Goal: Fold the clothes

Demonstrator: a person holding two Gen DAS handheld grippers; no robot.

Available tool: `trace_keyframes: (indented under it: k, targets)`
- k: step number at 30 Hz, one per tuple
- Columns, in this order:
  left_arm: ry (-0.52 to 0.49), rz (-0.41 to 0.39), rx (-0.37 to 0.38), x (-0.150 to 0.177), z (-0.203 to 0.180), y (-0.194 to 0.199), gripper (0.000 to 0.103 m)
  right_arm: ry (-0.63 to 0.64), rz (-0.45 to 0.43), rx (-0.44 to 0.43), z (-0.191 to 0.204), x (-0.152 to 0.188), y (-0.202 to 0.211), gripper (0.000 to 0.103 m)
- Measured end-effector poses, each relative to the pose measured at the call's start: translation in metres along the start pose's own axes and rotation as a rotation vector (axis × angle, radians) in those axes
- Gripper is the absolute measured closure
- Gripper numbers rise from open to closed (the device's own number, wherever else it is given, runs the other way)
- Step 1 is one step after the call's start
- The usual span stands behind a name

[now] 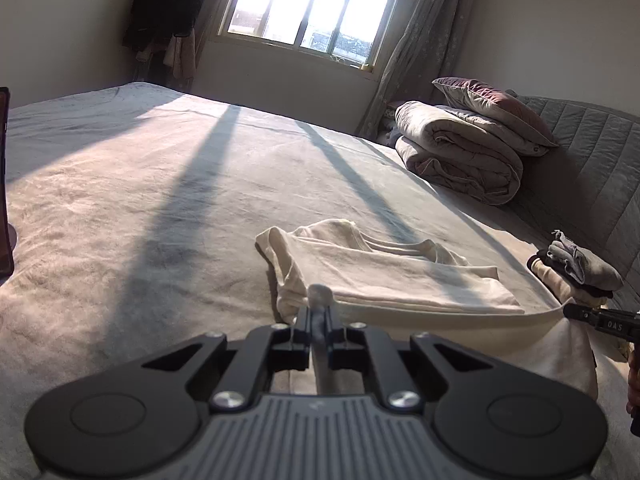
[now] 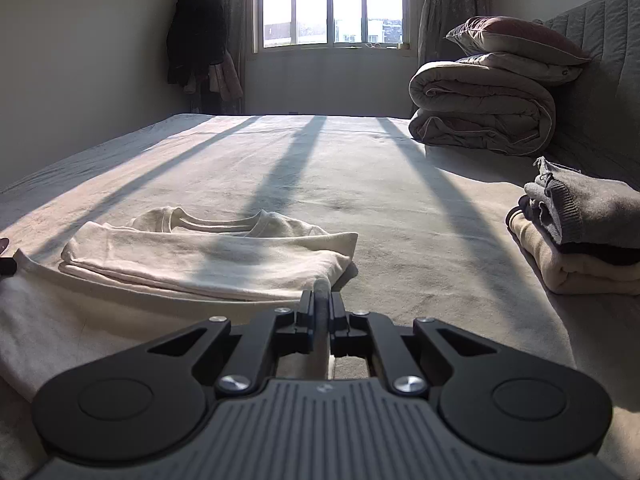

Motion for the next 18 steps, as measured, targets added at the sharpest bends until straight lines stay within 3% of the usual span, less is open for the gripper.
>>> trace_keyframes:
  k: [7, 11, 14, 18]
  targets:
    - [0.016, 0.018, -0.058, 0.008, 0.006, -0.028, 0.096, 0.008, 0.0, 0.033, 0.0, 0.008, -0.028, 0.096]
    - [-0.024, 0.08, -0.109, 0.021, 0.01, -0.044, 0.096, 0.03, 0.046, 0.047, 0.002, 0.025, -0.046, 0.096]
    - [-0.04, 0.103, -0.131, 0.026, 0.012, -0.049, 0.089, 0.052, 0.076, 0.054, 0.004, 0.037, -0.051, 0.094]
    - [-0.024, 0.024, -0.146, 0.011, 0.013, -0.039, 0.087, 0.08, 0.047, 0.075, 0.003, 0.028, -0.043, 0.064]
Point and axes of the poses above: each gripper's, at about its wrist camera, not at the fingertips, and y roughly against the way its jaws point, z to its left, x to its underside, the point moved 7 cm from there along -y, roughly the way its jaws point, and after that the axes turned 13 degrees about -z, right-handed, at the moved point
